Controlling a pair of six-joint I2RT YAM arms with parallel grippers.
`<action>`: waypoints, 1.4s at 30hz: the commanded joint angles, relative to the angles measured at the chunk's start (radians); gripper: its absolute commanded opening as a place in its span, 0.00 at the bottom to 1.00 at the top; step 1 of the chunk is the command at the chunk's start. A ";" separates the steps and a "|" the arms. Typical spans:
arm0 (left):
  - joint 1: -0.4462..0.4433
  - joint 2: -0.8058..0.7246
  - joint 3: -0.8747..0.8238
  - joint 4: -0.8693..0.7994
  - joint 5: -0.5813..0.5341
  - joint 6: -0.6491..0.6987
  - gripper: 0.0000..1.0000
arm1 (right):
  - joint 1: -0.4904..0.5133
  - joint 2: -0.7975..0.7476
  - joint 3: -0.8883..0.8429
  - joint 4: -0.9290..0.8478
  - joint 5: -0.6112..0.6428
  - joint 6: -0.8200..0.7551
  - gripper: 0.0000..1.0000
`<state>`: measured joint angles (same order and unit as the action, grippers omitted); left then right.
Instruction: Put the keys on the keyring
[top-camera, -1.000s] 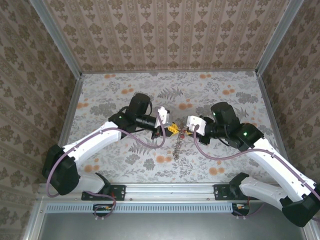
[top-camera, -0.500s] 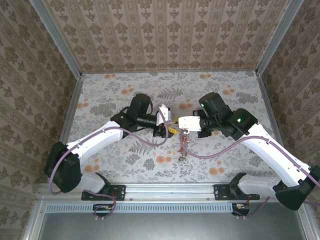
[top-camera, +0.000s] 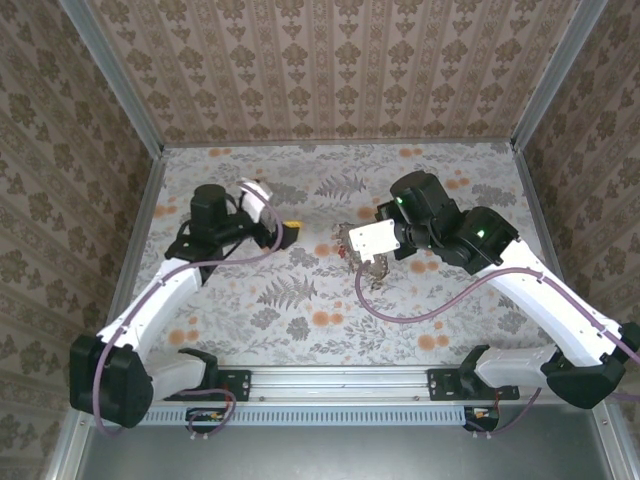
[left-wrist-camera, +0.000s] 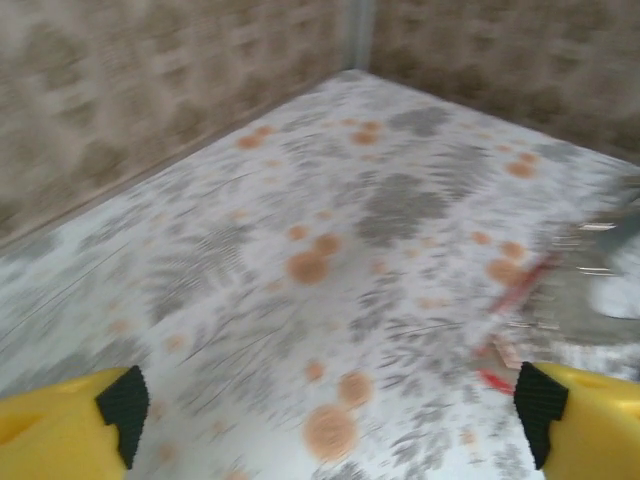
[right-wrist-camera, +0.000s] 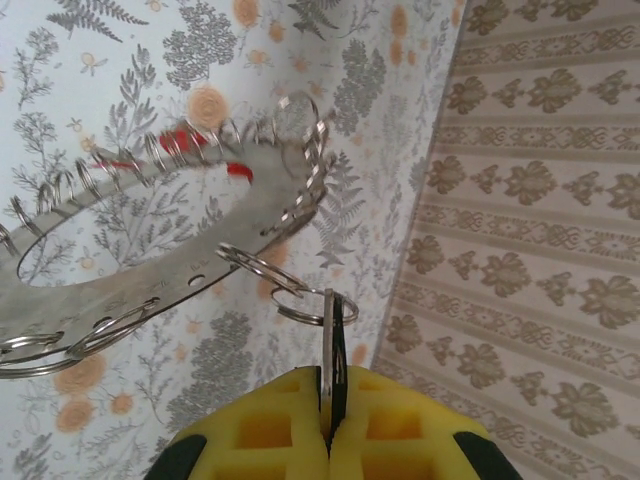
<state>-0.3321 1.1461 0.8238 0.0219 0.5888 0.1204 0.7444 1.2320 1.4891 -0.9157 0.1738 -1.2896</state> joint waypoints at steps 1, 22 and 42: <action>0.059 -0.033 -0.030 -0.040 -0.136 -0.140 1.00 | 0.007 0.009 0.036 0.036 0.007 -0.011 0.00; 0.258 -0.212 -0.094 -0.253 -0.492 -0.304 1.00 | 0.242 0.484 0.224 0.243 -0.105 0.566 0.00; 0.245 -0.225 -0.137 -0.235 -0.528 -0.301 1.00 | 0.194 0.431 -0.156 0.338 -0.229 0.374 0.00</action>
<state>-0.0814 0.9333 0.7059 -0.2348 0.0414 -0.1490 0.9672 1.7596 1.4170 -0.5426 -0.0303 -0.8112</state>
